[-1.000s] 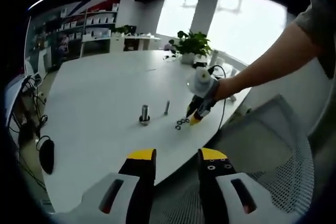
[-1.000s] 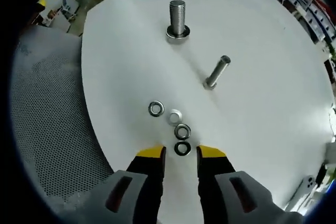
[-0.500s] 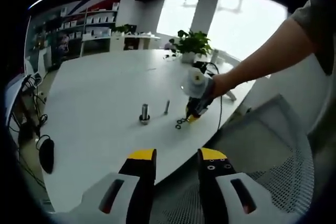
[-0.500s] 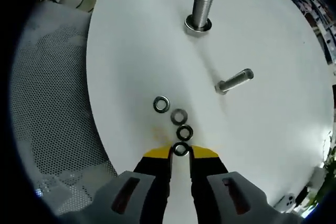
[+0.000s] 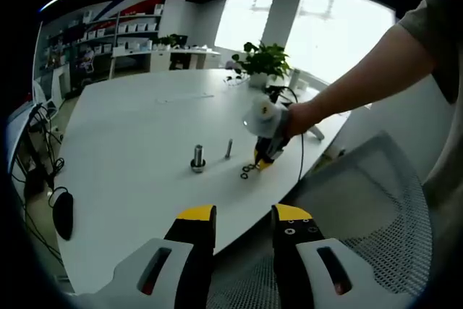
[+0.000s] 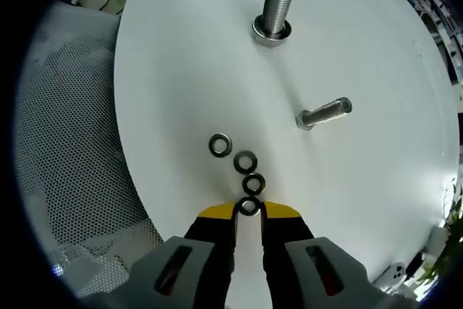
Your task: Place the washer onto the threaded stud by aligning its center hole with the stud, sliding it down to the base, and recovering from edge contact or off-axis alignment until the washer reaches the visible bottom stop.
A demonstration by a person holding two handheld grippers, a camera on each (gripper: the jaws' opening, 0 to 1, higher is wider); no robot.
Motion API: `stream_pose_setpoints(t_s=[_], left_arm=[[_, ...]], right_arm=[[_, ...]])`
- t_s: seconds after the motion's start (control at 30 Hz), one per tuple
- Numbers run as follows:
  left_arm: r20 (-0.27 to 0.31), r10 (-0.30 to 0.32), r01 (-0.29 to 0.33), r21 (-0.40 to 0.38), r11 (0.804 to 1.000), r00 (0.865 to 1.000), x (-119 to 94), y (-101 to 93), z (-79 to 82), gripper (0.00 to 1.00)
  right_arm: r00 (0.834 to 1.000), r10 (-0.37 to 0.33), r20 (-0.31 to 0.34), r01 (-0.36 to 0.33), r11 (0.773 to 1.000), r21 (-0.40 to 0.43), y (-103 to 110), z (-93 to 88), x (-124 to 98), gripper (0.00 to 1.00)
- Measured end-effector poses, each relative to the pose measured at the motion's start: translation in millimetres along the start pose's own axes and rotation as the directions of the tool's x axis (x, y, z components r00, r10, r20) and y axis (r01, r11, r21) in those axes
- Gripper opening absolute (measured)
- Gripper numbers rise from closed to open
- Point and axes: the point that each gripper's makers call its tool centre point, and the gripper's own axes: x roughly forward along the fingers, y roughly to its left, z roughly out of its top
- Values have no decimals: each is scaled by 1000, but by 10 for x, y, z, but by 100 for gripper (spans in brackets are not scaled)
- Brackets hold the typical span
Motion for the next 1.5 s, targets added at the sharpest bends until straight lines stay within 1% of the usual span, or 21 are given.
stream_pose_setpoints(t_s=[0.1, 0.23, 0.3, 0.47, 0.53, 0.67, 0.77, 0.8, 0.87, 0.93, 1.0, 1.17, 1.37, 1.5], left_arm=[[7, -4, 5, -5, 1000, 1000, -4, -4, 12, 28], [4, -8, 8, -2, 1000, 1000, -1, -11, 6, 28], [8, -7, 7, -2, 1000, 1000, -5, -9, 10, 28], [6, -9, 9, 1, 1000, 1000, -9, -16, 5, 28], [14, -11, 11, 2, 1000, 1000, -12, -18, 18, 28], [-16, -21, 21, 6, 1000, 1000, 4, -43, -36, 29], [0, -21, 21, 8, 1000, 1000, -9, -41, -7, 29], [1, -23, 23, 8, 1000, 1000, -7, -43, -4, 29], [-6, -26, 26, 14, 1000, 1000, -1, -50, -13, 28], [-11, -30, 30, 14, 999, 999, 2, -57, -23, 28], [-4, -26, 26, 11, 1000, 1000, -4, -47, -13, 28], [1, -23, 23, 6, 1000, 1000, -9, -39, -7, 28], [-5, -30, 30, 12, 999, 1000, -3, -52, -16, 28], [0, -27, 27, 12, 1000, 1000, -8, -47, -8, 28]], right_arm=[[1000, -6, -8, 6, 999, 39, -11, -12, -8, 14], [1000, -11, -1, 11, 999, 48, -6, -16, -15, 14], [1000, -12, 7, 11, 997, 76, -3, -16, -24, 14], [999, 8, 48, -12, 995, 97, -21, -25, -19, 13], [999, 5, 46, -10, 994, 107, -22, -18, -6, 13], [999, 7, 41, -11, 994, 112, -20, -17, -8, 13], [998, 8, 58, -16, 991, 133, -21, -28, -16, 13], [998, 7, 68, -17, 990, 139, -20, -31, -19, 13], [998, 4, 63, -13, 989, 145, -19, -64, -27, 13], [997, -5, 72, -7, 986, 164, -42, -97, -48, 13], [996, -1, 86, -16, 980, 199, -51, -118, -79, 13], [996, -28, 90, 10, 981, 194, -115, -144, -191, 13], [992, -54, 110, 31, 978, 208, -206, -111, -324, 13], [986, -78, 145, 47, 978, 204, -268, -10, -438, 13]])
